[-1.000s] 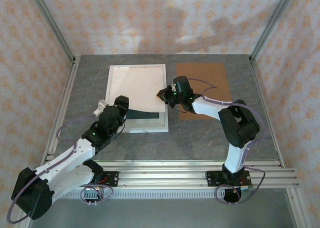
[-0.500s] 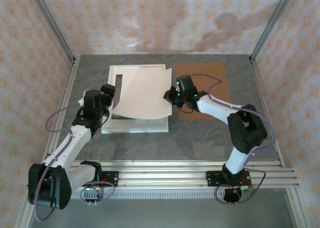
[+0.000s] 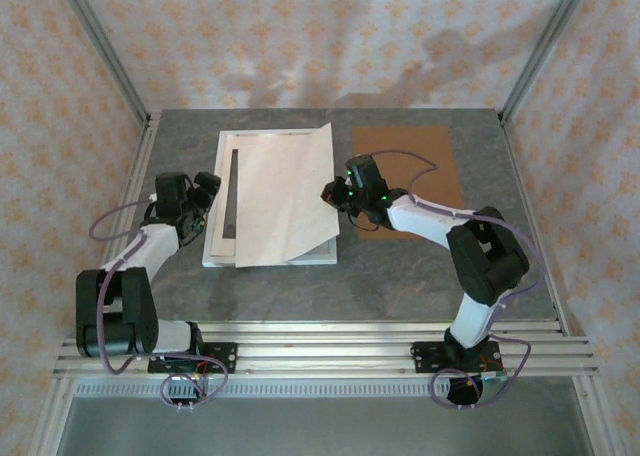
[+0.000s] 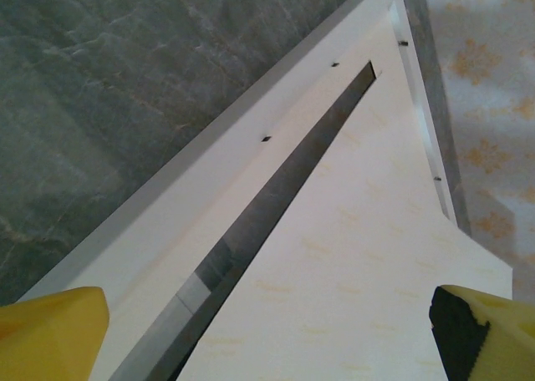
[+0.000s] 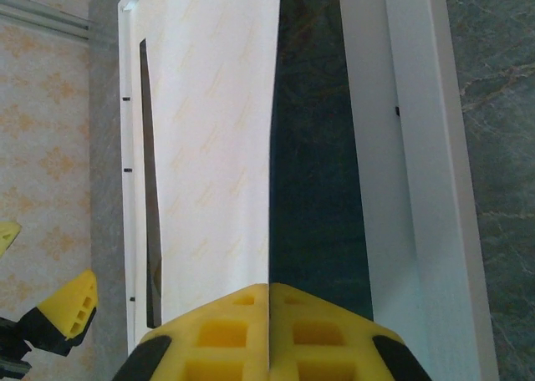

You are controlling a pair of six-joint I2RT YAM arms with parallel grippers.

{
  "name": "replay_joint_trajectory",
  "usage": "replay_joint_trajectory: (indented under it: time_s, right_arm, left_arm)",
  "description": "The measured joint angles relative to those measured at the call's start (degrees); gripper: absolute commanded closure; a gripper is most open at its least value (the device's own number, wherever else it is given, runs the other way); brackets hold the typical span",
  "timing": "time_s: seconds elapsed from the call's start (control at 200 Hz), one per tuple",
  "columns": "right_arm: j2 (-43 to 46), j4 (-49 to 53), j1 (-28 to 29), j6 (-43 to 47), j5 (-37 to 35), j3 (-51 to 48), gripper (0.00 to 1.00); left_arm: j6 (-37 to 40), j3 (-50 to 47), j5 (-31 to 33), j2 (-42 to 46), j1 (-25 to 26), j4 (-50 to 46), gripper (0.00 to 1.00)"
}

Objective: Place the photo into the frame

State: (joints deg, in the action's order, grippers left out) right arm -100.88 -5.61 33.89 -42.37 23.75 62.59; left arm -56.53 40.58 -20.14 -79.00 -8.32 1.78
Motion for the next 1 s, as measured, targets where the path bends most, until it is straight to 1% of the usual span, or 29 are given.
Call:
replay_joint_trajectory:
  time_s: [0.115,0.36,0.706,0.841,1.001]
  right_arm:
    - [-0.3,-2.0,0.2,0.0,0.0,0.0,1.0]
    - [-1.9,-5.1,0.5,-0.6,0.0,1.1,1.0]
    - [-7.3,-6.4,0.5,-5.1,1.0,6.3,1.0]
    - [-7.6,-3.5,0.5,-5.3,0.9,9.1,1.0]
    - [-7.7,2.3,0.5,-3.4,0.4,15.1,1.0]
  left_arm:
    - [2.6,1.6,-1.9,-2.7,-0.5,0.7,0.0]
    - [5.1,1.8,-4.4,-8.3,-2.3,1.7,0.0]
    - [8.7,1.8,-4.8,-9.6,-2.6,1.5,0.0]
    - [9.2,1.8,-5.0,-10.3,-2.6,1.5,0.0]
    - [10.0,2.0,-5.0,-10.5,-2.7,1.3,0.0]
